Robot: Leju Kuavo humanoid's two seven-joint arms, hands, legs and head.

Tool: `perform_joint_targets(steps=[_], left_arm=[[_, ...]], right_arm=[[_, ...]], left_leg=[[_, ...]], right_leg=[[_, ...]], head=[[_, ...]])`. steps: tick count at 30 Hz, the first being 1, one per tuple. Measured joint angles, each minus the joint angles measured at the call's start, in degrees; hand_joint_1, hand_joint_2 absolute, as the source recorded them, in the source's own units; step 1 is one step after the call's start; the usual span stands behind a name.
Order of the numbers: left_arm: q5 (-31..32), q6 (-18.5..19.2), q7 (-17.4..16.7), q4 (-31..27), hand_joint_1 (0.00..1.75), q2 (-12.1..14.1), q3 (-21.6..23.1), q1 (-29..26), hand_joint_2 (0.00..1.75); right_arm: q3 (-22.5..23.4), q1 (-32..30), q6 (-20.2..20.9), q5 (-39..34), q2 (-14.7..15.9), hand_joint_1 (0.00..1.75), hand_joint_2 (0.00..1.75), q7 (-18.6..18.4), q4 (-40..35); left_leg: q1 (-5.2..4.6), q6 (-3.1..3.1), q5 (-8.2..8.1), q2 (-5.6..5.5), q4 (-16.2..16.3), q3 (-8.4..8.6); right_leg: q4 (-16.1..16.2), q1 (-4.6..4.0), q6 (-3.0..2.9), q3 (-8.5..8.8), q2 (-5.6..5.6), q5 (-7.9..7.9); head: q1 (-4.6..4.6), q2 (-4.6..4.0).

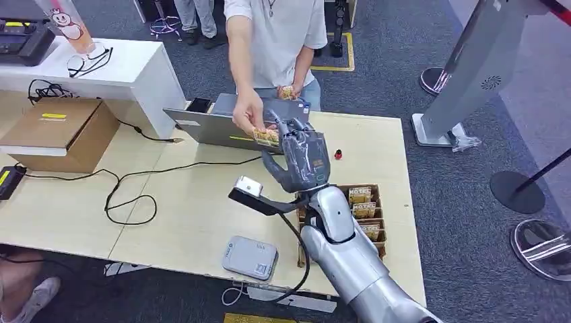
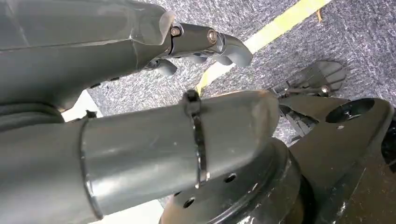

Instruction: Pass the card to the sensor for recognition and then transmit it.

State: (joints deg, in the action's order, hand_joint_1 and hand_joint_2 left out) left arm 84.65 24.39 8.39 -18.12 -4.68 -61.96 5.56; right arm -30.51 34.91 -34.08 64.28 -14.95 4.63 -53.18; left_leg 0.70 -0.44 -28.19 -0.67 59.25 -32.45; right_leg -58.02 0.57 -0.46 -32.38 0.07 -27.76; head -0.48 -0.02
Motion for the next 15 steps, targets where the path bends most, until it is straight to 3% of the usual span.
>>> perform_joint_targets(steps=[15], left_arm=[[-0.3,0.0,-0.2,0.1,0.0,0.0,0.7,0.0,0.0]], right_arm=[[0.0,0.0,0.0,0.6,0.0,0.0,1.75,-0.3,0.1]], left_leg=[[0.0,0.0,0.0,0.0,0.0,-0.01]], right_leg=[[0.0,0.0,0.0,0.0,0.0,0.0]], head=[[0.0,0.0]])
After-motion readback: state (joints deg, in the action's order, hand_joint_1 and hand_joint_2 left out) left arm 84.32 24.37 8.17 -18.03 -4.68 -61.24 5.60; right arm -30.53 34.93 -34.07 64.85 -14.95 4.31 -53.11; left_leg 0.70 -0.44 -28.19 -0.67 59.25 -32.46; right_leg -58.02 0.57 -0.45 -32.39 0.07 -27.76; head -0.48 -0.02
